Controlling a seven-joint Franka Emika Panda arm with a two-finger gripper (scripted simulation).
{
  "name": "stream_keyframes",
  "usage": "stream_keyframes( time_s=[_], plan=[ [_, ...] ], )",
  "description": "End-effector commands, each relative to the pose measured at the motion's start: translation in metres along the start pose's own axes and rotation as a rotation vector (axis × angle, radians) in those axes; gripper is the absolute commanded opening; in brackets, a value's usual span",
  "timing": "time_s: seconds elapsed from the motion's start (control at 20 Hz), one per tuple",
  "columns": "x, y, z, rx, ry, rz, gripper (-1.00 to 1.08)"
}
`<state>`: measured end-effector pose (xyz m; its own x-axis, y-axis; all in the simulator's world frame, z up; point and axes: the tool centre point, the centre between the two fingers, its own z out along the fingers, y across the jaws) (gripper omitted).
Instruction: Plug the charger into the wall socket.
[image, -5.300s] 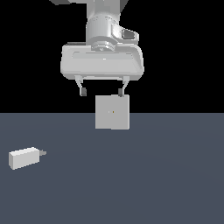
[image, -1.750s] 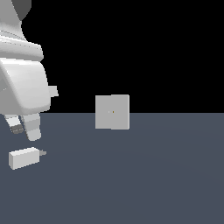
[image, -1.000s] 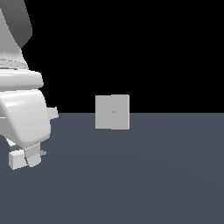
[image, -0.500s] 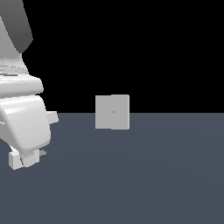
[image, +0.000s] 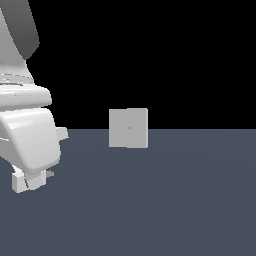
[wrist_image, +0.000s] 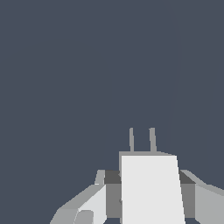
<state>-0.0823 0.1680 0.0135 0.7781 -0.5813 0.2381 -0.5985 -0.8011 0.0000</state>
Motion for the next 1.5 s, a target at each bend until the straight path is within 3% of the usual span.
stream_keyframes(
  time_s=[0.0,0.4,1.0,1.45],
  plan=[
    [0.004,0.003,-0.002,0.002,0.001,-0.007,-1.0],
    [0.029,0.024,-0.014,0.017,0.002,-0.068,-1.0],
    [0.092,0.066,-0.039,0.05,0.004,-0.204,-1.0],
    [0.126,0.082,-0.052,0.067,0.002,-0.271,-1.0]
  ],
)
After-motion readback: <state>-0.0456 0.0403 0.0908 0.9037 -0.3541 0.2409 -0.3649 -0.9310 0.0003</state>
